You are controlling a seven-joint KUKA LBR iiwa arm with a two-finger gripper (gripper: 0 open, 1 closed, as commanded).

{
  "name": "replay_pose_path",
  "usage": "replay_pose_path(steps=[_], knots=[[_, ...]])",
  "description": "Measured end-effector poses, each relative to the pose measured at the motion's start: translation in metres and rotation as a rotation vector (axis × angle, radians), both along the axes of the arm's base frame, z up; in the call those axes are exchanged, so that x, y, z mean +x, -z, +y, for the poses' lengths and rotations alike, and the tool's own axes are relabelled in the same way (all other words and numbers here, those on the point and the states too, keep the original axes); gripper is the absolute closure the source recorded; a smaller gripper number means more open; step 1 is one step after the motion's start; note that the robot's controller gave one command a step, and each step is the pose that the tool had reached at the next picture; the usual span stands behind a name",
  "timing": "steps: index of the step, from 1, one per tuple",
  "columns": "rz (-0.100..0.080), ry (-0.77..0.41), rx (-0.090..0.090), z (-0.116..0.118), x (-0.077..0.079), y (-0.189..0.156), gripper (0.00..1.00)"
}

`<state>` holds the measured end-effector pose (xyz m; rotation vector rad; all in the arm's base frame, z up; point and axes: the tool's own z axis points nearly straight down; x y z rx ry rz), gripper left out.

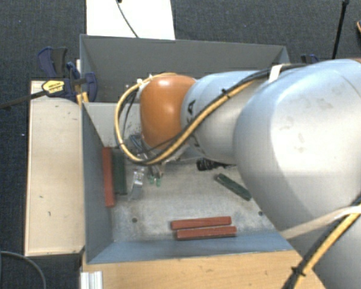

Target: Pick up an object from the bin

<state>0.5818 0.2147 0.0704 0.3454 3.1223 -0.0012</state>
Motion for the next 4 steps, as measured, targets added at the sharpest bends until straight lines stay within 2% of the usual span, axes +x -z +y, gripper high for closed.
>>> replay_pose_path(steps=[1, 2, 3, 4], knots=[[-0.008, -0.549, 0.000, -0.053, -0.024, -0.095, 0.00], [-0.003, -0.529, -0.003, -0.145, 0.008, -0.070, 0.00], [-0.002, -0.752, -0.003, -0.293, -0.004, -0.066, 0.00], [0.003, -0.741, 0.004, -0.260, -0.002, 0.003, 0.00]])
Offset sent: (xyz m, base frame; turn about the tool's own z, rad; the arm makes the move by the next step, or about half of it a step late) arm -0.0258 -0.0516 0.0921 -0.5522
